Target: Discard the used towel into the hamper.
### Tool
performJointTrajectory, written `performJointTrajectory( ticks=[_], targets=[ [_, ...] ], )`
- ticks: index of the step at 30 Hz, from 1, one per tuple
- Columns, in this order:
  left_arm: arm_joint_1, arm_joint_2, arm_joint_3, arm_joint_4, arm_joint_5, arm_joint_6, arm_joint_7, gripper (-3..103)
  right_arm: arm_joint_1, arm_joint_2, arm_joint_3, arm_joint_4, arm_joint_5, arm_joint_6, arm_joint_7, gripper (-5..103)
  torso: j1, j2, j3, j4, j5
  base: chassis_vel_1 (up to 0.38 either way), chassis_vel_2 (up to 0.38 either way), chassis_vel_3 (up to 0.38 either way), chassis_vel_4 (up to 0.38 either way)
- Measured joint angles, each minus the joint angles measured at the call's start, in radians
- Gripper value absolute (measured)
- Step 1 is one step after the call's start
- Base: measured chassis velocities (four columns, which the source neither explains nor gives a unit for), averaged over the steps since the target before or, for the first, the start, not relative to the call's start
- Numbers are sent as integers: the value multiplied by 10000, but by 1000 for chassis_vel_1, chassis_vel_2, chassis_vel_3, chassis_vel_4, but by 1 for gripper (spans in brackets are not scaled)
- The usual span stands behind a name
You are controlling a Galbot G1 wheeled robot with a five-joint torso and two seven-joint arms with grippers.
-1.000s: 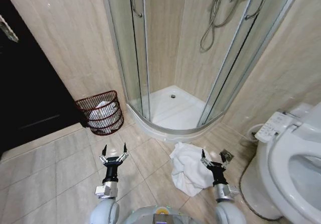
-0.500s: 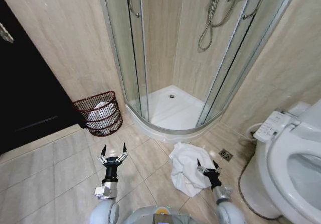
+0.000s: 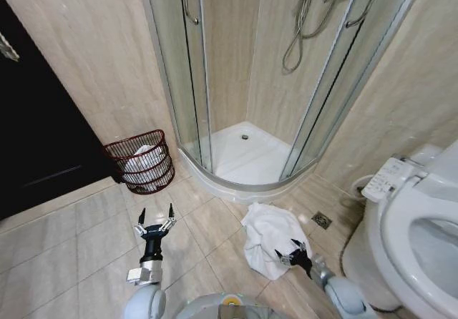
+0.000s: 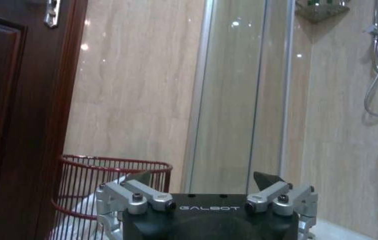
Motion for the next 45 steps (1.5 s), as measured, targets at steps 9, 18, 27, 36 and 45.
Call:
performJointTrajectory(
  ticks=[9,18,27,36,45],
  targets=[
    [-23,276,-95,-16,-398,0,56,100,1641,-572,-831,-1303,-1221,691,-760,100,0,0,1,-2,1,0,0,0,0],
    [-29,282,-106,-19,-430,31,58,100,3265,-872,-1832,-2842,-1450,1284,-2154,100,0,0,1,0,-1,0,0,0,0],
    [-52,320,-178,40,-431,56,67,100,3939,-559,-2741,-3549,-2483,1338,-2694,100,0,0,0,-1,-1,0,0,0,0],
    [-53,375,-212,113,-436,56,71,100,4366,-288,-2640,-4650,-3226,1651,-2551,100,0,0,0,-1,0,0,0,0,0],
    [-62,407,-210,175,-430,35,75,100,4392,-134,-2401,-4965,-3233,1753,-2504,100,0,0,0,-1,-2,0,0,0,0]
  ],
)
